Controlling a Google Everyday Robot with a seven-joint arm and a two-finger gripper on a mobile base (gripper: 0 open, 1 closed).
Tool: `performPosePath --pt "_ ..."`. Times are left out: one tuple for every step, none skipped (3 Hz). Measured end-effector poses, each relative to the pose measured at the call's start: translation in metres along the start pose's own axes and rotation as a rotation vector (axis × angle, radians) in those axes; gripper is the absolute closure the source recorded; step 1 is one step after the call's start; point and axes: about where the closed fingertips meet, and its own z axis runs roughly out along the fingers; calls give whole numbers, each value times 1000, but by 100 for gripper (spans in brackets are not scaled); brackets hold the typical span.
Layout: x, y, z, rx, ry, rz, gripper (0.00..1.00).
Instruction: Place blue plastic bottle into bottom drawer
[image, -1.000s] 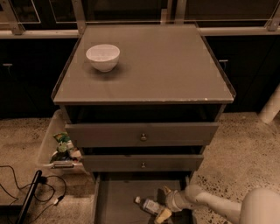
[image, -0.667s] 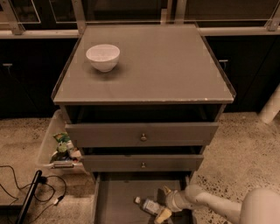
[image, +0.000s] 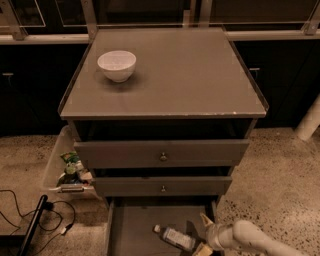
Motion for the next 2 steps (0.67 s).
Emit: performPosePath --pt "-15 19 -63 31 -34 -69 0" --pt "-44 36 -103 40 -66 -174 0"
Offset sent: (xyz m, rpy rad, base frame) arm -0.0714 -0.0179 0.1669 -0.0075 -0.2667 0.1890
